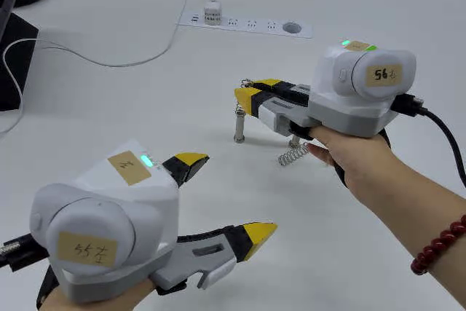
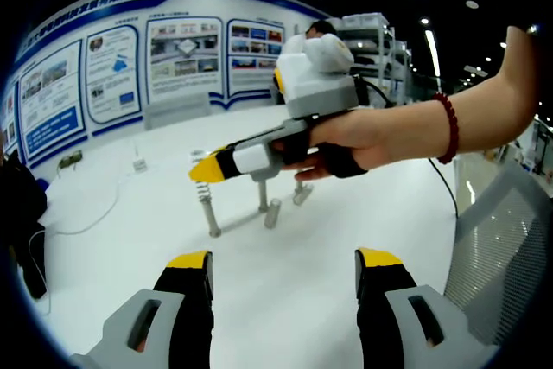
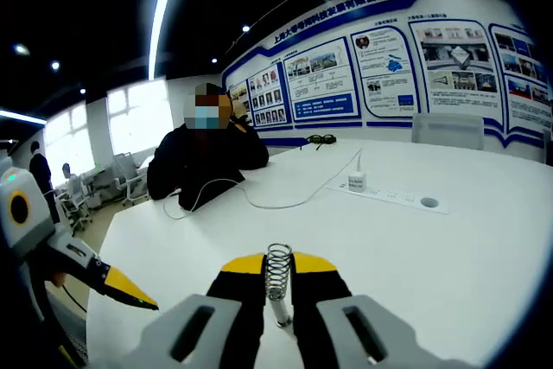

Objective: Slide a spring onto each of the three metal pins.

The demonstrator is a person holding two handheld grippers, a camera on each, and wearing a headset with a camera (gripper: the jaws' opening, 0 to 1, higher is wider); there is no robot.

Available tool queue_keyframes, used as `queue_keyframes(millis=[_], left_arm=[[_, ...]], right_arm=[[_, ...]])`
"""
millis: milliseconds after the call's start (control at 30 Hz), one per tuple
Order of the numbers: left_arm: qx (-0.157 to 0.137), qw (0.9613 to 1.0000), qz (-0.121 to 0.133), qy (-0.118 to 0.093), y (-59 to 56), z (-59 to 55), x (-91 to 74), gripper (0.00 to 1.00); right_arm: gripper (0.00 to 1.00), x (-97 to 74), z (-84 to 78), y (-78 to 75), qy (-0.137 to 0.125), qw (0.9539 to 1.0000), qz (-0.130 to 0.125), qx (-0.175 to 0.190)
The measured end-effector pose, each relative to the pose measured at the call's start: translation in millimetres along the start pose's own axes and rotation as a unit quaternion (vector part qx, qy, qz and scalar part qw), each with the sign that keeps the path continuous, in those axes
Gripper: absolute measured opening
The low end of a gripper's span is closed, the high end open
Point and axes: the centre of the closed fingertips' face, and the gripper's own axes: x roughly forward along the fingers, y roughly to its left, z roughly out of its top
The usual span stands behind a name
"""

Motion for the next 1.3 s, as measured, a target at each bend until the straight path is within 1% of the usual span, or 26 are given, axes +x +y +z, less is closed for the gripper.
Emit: queue_keyframes(millis=[167, 233, 300, 400, 533, 633, 733, 900, 1300], left_arm=[[-0.004, 1.0, 0.001, -0.002, 0.7, 0.6, 0.0, 0.68], [-0.004, 1.0, 0.001, 0.0, 0.5, 0.2, 0.1, 0.68], [-0.003, 1.0, 0.001, 0.0, 0.4, 0.2, 0.0, 0.68], [-0.005, 1.0, 0.003, 0.001, 1.3, -0.3, -0.3, 0.68], [-0.008, 1.0, 0.005, -0.001, 2.4, 0.1, -0.8, 0.68], [-0.008, 1.0, 0.005, 0.0, 2.4, 0.1, -1.1, 0.67], [-0.008, 1.0, 0.004, 0.0, 2.2, 0.1, -1.0, 0.67], [-0.008, 1.0, 0.005, 0.001, 2.6, -0.4, -1.2, 0.67], [-0.009, 0.9999, 0.004, 0.002, 2.6, -1.0, -1.7, 0.65]], right_arm=[[0.11, 0.2, -8.5, 3.9, 0.017, 0.9993, 0.001, -0.034], [0.12, 1.2, -10.4, 5.0, 0.017, 0.9993, 0.0, -0.032], [0.12, 2.4, -12.9, 2.2, 0.022, 0.999, -0.004, -0.038], [0.12, 4.7, -13.5, 1.1, 0.021, 0.9992, -0.005, -0.034], [0.12, 5.9, -16.4, 2.1, 0.026, 0.9988, -0.004, -0.041], [0.12, 7.0, -22.2, 1.8, 0.036, 0.9979, -0.004, -0.054], [0.12, 8.6, -27.4, 0.4, 0.044, 0.9975, -0.006, -0.054], [0.12, 10.6, -32.3, -0.4, 0.051, 0.997, -0.006, -0.057], [0.12, 11.9, -47.9, -2.5, 0.079, 0.9955, -0.005, -0.052]])
